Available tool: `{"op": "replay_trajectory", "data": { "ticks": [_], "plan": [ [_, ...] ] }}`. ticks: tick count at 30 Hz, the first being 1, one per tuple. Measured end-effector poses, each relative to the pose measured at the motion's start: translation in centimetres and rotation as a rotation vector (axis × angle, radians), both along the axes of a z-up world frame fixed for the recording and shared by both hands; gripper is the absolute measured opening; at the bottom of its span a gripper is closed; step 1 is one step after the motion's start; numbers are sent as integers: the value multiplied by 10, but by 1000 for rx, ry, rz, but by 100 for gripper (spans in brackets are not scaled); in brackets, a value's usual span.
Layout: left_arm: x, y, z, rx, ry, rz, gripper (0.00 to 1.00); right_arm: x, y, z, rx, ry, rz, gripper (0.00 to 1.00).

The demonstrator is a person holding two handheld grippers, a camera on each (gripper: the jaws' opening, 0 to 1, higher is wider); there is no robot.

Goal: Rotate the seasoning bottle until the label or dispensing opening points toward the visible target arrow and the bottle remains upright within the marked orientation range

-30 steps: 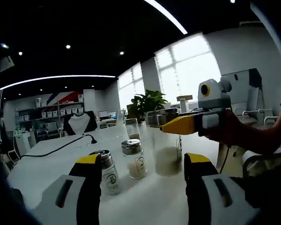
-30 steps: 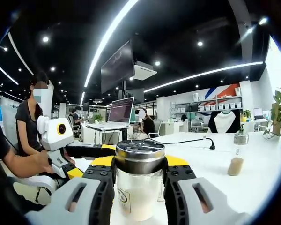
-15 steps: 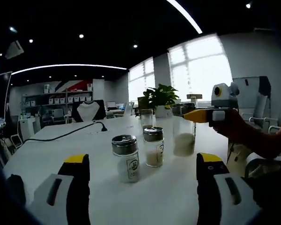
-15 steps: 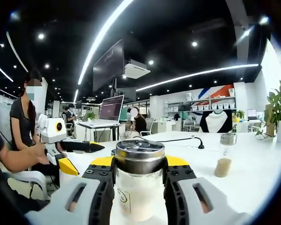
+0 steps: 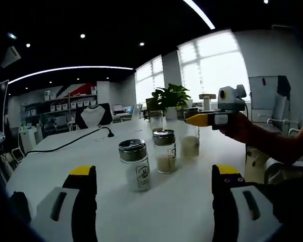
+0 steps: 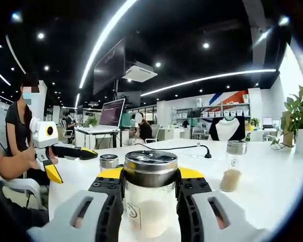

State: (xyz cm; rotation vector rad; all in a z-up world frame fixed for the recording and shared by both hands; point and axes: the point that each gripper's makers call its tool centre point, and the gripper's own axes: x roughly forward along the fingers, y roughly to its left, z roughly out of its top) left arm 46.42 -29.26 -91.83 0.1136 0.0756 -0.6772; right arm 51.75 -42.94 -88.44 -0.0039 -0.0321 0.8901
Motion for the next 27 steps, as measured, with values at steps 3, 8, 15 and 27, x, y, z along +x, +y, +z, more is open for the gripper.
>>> {"op": "replay_trajectory", "data": {
  "ticks": [3, 8, 15, 27],
  "plan": [
    [-1, 1, -1, 7, 3, 2, 100, 4, -5, -4, -3, 8, -14, 37],
    [-1, 1, -2, -3, 9, 1, 100, 12, -11, -4, -11, 9, -20, 37],
    [0, 3, -3, 15, 7, 6, 100, 16, -13, -7, -29, 8, -9, 37],
    [-1, 3, -3, 19, 10, 6, 100, 26, -16, -7, -47, -8, 40, 38]
  ]
}}
